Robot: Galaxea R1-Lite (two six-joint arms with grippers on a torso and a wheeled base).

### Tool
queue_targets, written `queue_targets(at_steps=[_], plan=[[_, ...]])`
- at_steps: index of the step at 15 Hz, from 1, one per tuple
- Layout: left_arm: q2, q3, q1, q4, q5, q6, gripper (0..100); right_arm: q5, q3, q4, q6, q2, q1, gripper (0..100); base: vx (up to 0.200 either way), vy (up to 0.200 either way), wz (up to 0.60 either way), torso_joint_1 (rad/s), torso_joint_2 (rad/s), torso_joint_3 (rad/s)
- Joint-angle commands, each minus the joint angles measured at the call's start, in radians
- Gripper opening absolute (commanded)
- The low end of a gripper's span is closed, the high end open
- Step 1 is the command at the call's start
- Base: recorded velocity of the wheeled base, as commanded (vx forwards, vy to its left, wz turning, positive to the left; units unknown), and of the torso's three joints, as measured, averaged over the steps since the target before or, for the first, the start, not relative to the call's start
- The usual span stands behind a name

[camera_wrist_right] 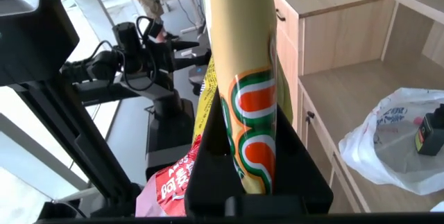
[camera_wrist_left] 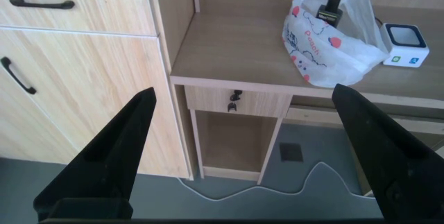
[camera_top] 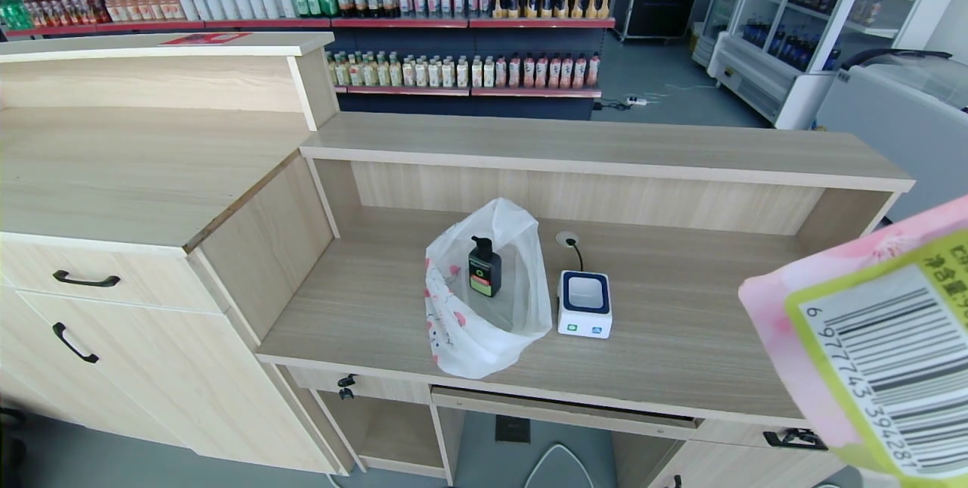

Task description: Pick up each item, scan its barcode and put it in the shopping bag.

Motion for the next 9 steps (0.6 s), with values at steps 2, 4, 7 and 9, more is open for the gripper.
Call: queue_targets(at_steps=[2,4,7,9], plan=[[0.001,0.0,0.0,0.0,0.0,-0.001,100,0.0,0.001,-0.001,-0.002,-0.005,0.0,0,0.0,0.0,0.0,0.0,0.0,0.0],[0.001,0.0,0.0,-0.001,0.0,-0.001,100,0.0,0.003,-0.001,-0.002,-0.005,0.0,0,0.0,0.0,0.0,0.0,0.0,0.0],[0.001,0.0,0.001,0.0,0.0,-0.001,100,0.0,-0.002,0.013,-0.002,-0.004,-0.011,0,0.0,0.0,0.0,0.0,0.0,0.0],[0.001,0.0,0.0,0.0,0.0,-0.001,100,0.0,-0.002,0.041,-0.022,-0.013,-0.083,0,0.0,0.0,0.0,0.0,0.0,0.0]])
